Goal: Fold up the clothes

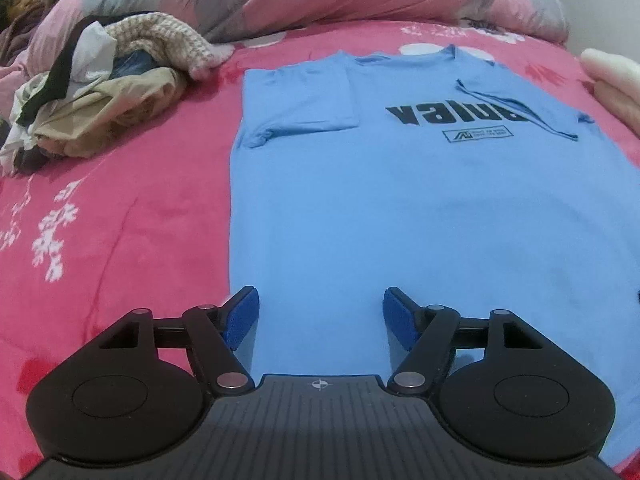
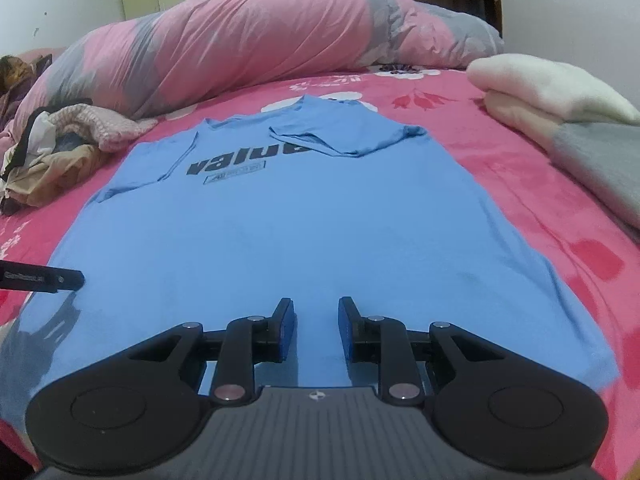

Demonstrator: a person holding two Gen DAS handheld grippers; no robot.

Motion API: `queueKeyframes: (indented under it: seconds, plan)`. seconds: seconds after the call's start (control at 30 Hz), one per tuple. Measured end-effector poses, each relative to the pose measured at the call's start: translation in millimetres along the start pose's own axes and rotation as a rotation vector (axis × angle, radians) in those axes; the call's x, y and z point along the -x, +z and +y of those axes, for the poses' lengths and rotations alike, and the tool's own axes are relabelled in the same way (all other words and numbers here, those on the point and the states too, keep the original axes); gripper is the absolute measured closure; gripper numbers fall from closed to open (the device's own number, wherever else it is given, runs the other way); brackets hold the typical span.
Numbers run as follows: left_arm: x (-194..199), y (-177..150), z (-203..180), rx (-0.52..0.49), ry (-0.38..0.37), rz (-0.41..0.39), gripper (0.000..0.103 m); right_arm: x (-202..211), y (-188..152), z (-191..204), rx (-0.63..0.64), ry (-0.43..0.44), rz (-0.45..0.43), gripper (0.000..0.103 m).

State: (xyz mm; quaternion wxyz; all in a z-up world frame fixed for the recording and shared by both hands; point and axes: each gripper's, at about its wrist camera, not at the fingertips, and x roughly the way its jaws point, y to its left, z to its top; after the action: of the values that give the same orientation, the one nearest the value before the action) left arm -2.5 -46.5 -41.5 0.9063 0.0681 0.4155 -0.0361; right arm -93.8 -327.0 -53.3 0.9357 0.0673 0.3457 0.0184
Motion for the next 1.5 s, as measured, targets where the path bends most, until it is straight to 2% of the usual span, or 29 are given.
queueKeyframes:
  seconds: [0.13, 0.3, 0.87, 1.0, 1.1, 1.23, 1.5]
  plan:
    - [5, -5, -2, 0.012, 0.023, 0.0, 0.026, 12, -13, -2, 0.024, 0.001, -0.026, 0.069]
    - [10, -12, -5, 0.025, 0.043, 0.003, 0.024, 22, -22, 3, 0.06, -0.013, -0.042, 0.064]
    - [32, -34, -10, 0.024, 0.084, -0.009, 0.014, 48, -43, 8, 0.114, -0.042, -0.073, 0.061]
    - [38, -42, -4, 0.04, 0.065, -0.012, 0.011, 56, -47, 10, 0.122, -0.047, -0.073, 0.059]
    - [46, -54, 7, 0.07, 0.013, -0.011, 0.006, 63, -50, 14, 0.145, -0.055, -0.068, 0.057]
    - [58, -68, 23, 0.119, -0.04, -0.019, 0.005, 69, -54, 15, 0.148, -0.062, -0.064, 0.056]
    - [70, -88, 33, 0.136, -0.1, -0.044, 0.0, 71, -50, 27, 0.175, -0.079, -0.03, 0.051]
